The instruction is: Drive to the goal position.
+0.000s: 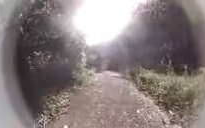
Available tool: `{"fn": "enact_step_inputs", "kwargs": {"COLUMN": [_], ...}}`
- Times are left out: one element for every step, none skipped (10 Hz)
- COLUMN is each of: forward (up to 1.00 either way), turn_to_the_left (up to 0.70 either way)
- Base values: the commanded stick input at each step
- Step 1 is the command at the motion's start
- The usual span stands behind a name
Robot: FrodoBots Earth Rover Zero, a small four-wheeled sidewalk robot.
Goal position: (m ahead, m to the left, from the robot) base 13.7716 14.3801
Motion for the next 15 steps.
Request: {"fn": "enact_step_inputs", "kwargs": {"forward": [1.0, 1.0, 1.0, 1.0, 1.0, 1.0, 1.0, 1.0, 1.0, 1.0, 1.0, 1.0, 1.0, 1.0, 1.0], "turn_to_the_left": [-0.26, -0.32, -0.24, 0.0, 0.01, 0.01, 0.01, 0.01, 0.01, 0.01, 0.01, 0.01, 0.01, 0.01, 0.01]}}
